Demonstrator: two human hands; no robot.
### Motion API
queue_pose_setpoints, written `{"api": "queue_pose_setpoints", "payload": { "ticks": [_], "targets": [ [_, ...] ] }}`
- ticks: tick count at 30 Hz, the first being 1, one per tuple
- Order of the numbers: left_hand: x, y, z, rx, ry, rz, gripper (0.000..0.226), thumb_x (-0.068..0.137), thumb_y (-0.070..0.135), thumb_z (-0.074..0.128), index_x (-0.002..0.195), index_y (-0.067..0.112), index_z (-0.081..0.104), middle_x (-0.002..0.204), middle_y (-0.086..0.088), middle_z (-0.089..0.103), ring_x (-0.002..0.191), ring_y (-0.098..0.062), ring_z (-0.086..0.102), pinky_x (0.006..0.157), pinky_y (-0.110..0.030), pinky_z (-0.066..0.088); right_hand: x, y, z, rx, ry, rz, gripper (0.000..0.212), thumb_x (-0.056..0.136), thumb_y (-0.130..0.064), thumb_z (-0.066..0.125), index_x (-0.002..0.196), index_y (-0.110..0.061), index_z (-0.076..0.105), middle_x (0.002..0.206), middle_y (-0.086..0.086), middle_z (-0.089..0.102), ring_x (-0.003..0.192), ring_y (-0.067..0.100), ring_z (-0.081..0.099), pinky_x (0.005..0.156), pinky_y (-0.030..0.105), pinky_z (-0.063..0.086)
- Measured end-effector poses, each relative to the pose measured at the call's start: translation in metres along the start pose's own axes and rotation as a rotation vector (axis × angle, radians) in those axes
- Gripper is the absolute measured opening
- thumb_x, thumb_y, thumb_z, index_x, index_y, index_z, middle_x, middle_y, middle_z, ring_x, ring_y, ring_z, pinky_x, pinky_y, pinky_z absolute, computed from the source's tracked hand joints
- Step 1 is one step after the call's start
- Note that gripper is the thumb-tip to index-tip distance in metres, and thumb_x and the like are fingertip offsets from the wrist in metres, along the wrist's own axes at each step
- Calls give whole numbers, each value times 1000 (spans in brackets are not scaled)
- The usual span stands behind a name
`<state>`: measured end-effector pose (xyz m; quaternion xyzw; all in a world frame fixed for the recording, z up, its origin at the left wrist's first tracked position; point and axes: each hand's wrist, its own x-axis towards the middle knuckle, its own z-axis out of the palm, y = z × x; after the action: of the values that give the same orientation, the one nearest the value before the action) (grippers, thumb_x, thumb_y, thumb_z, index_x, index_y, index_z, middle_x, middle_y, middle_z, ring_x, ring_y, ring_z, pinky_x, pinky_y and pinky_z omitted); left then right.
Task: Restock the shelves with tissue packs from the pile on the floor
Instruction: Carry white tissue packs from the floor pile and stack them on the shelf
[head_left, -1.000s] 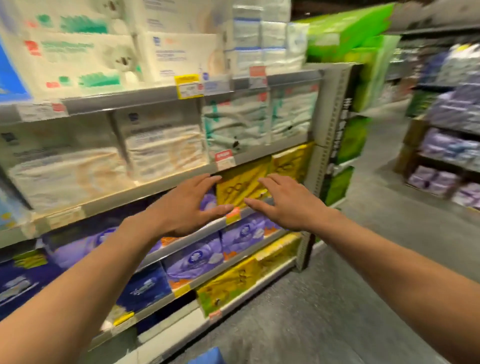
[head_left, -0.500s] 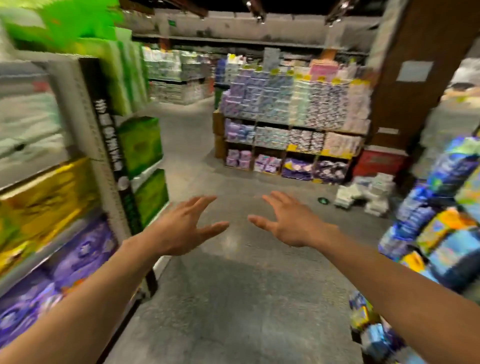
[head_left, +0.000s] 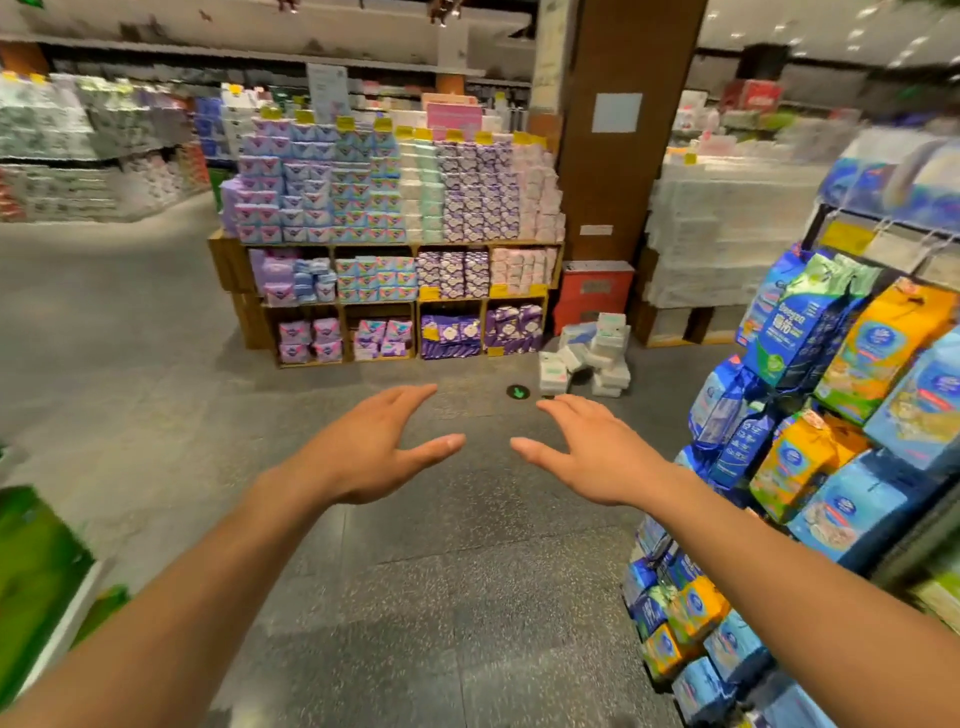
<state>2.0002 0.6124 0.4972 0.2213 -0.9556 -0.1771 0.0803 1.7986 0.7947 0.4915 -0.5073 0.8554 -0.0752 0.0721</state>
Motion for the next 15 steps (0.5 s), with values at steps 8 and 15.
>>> {"api": "queue_pose_setpoints", "payload": {
  "ticks": [8,15],
  "targets": [
    [234,-40,-15,7,-117,241,91,82,83,33,157,31,23,162,6,30,145,-13,32,118,-31,27,132,77,-22,136,51,305,107,76,-89,19,159,-22,26,166,1,27,153,21,24,123,45,27],
    [451,-38,55,45,-247,392,86,89,78,37,158,31,20,163,3,28,146,-16,30,117,-33,28,265,210,-2,78,113,544,96,87,-82,21,158,-18,29,162,2,34,150,24,30,119,43,33]
  ]
}}
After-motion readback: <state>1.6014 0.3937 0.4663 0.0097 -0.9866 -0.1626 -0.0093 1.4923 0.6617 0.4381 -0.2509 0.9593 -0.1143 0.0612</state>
